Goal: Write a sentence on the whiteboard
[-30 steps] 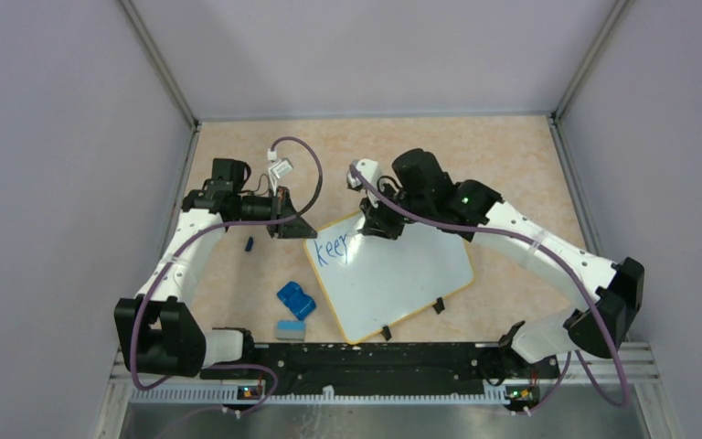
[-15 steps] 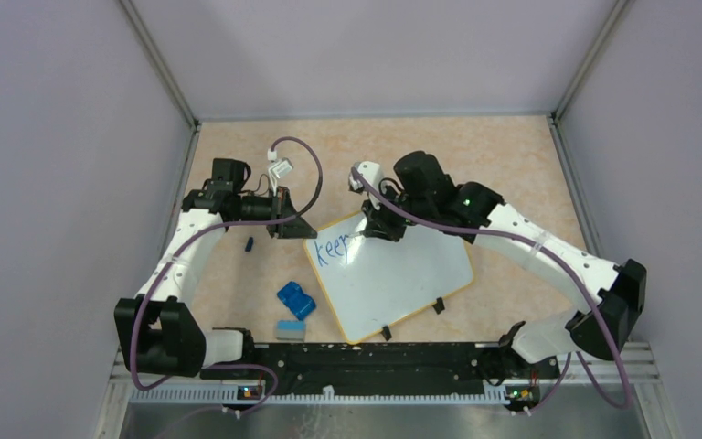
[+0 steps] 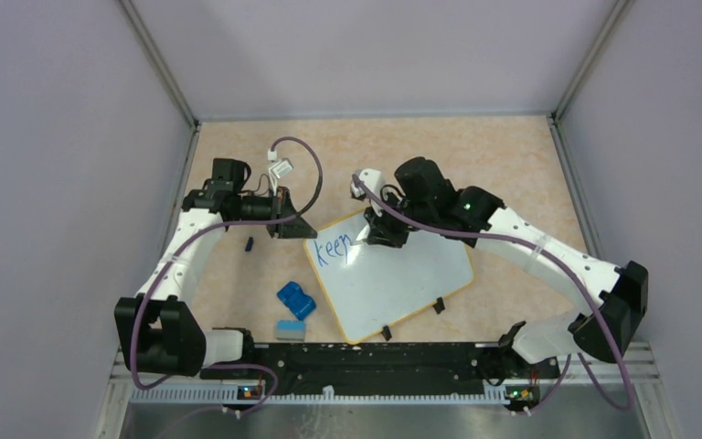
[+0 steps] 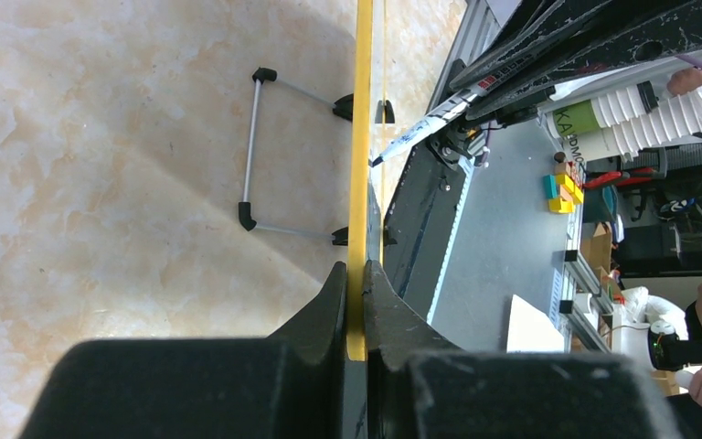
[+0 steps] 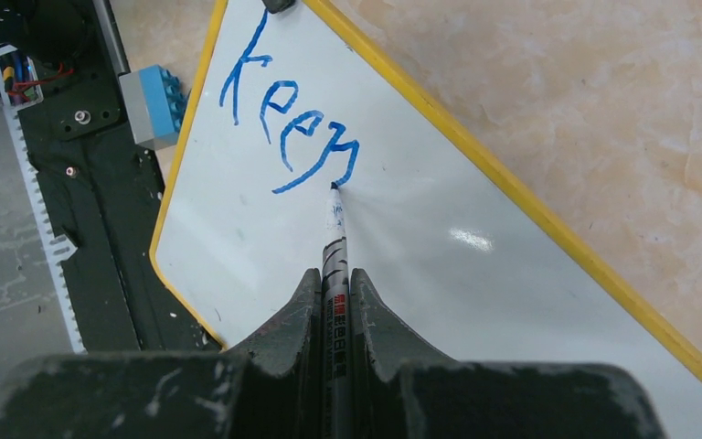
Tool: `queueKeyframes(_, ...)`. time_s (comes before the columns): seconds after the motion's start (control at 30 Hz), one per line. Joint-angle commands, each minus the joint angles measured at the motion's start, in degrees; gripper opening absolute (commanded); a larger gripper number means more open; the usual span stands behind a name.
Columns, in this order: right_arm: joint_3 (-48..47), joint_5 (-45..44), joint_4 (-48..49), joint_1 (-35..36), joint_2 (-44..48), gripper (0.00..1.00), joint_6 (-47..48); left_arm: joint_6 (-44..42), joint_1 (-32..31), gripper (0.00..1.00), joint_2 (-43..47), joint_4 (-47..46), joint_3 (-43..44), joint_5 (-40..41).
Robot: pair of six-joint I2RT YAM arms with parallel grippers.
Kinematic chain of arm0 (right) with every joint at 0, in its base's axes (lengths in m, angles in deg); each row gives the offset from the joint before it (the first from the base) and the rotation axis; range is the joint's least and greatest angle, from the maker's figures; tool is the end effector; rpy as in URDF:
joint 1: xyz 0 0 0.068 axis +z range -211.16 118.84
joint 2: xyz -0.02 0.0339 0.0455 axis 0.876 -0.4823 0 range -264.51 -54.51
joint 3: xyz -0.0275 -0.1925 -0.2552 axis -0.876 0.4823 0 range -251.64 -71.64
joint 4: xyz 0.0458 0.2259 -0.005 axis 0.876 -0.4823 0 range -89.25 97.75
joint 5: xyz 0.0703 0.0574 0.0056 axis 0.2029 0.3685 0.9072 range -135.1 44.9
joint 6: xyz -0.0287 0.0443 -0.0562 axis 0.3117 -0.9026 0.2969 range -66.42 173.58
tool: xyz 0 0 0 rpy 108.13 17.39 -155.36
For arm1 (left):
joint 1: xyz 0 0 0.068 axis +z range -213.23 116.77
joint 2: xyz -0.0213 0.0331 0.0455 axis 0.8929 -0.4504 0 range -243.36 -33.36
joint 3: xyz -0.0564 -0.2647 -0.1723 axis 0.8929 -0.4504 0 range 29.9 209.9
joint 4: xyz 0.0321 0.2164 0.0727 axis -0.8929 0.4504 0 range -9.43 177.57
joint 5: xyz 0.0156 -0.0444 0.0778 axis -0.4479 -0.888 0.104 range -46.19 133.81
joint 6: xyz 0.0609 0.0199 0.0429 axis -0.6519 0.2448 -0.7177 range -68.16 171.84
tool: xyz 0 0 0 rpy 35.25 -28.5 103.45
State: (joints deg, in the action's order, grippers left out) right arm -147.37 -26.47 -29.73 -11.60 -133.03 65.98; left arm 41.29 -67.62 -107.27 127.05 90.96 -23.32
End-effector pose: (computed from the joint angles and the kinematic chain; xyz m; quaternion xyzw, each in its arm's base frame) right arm 0.1629 0.2237 0.3822 -0.5193 0.7325 0.2714 0.3465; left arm 0.1984 -0.0759 0.3405 0.2495 0.7777 -0.5206 0.2487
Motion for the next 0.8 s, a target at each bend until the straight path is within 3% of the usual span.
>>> queueKeyframes(0.0, 0.08, -0.09, 2.21, 1.32, -0.58, 0.0, -0.05, -0.7, -0.45, 0.0, -0.62, 0.06, -0.39, 0.72)
queueKeyframes(0.77, -5.86, 7.01, -1.39, -0.34, 1.11, 0.0, 0.02, -0.86, -0.45, 0.01, -0.42, 0.02, -0.24, 1.28)
